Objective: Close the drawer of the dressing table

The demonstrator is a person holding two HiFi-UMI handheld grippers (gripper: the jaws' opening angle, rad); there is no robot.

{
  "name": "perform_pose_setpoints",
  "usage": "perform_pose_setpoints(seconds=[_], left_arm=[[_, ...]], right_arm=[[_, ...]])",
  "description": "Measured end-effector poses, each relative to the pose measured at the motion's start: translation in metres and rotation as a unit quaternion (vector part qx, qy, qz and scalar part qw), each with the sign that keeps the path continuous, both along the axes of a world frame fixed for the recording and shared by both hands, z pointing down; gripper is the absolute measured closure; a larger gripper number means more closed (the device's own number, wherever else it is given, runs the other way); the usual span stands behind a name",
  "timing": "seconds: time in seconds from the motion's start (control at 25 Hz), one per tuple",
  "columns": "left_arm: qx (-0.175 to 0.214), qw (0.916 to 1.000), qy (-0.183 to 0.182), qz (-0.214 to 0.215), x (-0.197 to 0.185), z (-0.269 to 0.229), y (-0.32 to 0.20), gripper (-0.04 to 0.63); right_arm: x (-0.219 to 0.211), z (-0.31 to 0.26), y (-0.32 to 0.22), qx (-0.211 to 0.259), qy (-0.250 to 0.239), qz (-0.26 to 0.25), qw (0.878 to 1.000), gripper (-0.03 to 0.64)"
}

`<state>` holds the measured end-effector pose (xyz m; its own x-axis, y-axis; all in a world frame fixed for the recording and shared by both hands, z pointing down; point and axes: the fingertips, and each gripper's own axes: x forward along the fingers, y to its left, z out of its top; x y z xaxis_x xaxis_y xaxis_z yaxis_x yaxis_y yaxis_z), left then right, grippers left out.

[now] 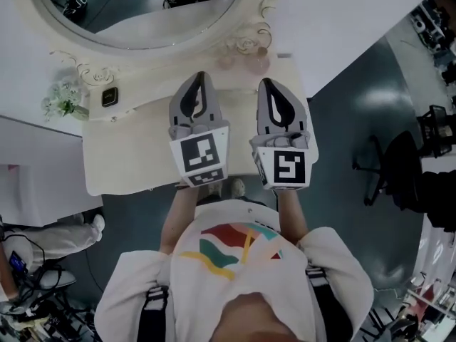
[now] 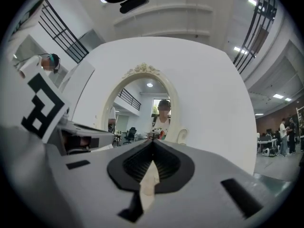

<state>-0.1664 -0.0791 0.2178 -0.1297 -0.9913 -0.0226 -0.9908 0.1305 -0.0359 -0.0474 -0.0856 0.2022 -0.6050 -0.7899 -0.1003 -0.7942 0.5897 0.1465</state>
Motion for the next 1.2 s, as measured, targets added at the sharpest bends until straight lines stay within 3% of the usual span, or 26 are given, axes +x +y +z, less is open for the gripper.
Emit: perform_pose_setpoints(seconds=[0.24, 0.6, 1.2], left_arm=[[0.027, 0.9986, 0.002, -0.045, -0.043, -0.033, 0.056, 0.591], [0.023, 0.9941, 0.012, -0.105, -0.091, -0.022, 0.101, 0.591], [0.033, 0.9937, 0.002, -0.107, -0.101, -0.027, 0.101, 0.591]], right_arm=[[-0.034, -0.002, 0.022, 0.002, -0.008, -0.041, 0.999, 0.617], [-0.073, 0.013, 0.050, -0.010, 0.023, -0.087, 0.996, 0.617], [-0.082, 0.013, 0.056, -0.009, 0.025, -0.089, 0.996, 0.617]])
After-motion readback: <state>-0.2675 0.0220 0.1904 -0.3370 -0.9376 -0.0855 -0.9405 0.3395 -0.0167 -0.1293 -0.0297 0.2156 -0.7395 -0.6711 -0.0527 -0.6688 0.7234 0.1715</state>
